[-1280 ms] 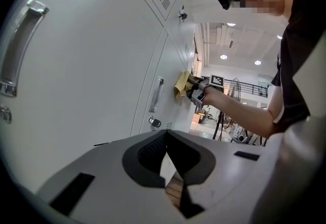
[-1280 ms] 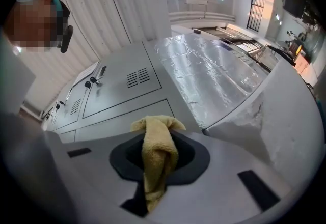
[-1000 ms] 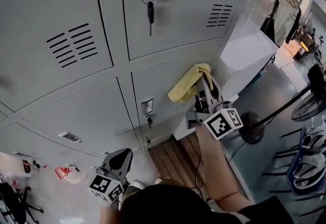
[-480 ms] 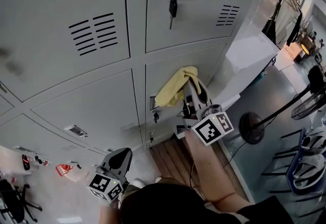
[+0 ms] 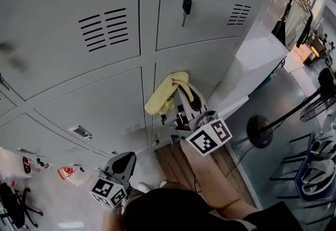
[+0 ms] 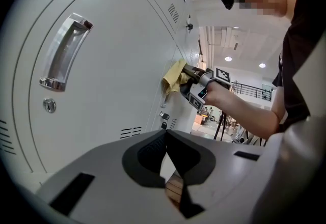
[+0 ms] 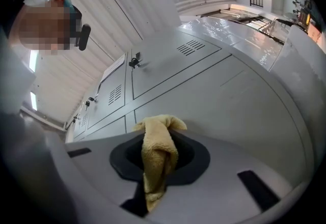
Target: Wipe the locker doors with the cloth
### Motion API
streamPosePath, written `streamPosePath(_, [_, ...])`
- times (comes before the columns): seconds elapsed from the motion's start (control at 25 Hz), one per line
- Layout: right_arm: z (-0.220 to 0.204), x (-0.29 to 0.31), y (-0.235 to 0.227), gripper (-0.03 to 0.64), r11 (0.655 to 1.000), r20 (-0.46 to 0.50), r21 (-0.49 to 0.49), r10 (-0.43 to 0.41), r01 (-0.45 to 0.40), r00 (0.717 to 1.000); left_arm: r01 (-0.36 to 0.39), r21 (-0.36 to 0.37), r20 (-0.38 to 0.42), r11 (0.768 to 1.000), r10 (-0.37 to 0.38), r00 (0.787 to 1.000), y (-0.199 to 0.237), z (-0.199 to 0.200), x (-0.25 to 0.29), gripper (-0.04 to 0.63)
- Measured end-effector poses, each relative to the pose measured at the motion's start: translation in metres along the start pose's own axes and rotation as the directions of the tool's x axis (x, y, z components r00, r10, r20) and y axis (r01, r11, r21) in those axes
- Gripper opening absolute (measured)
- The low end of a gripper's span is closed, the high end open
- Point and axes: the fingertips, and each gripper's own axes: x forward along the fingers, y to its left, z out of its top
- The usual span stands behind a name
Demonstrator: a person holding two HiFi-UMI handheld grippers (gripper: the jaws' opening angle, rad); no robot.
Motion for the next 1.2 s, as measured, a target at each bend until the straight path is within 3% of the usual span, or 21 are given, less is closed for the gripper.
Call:
streamPosePath(0.6, [-0.040,-0.005,0.019,0.055,0.990,-0.128,-0.089,0.093,-0.105,0.987,0.004,0.005,-0.031,1.000,-0.004,1.000,-0.002,-0.004,0.007,0.006])
streamPosePath(1.2, [-0.036,-0.025,-0.033,0.057,0.996,-0.157,-0.087,0.018,-0.032,0.988,0.019,0.008,-0.042,1.000,-0.018,0.999,-0.014,-0.004,0.024,0.006])
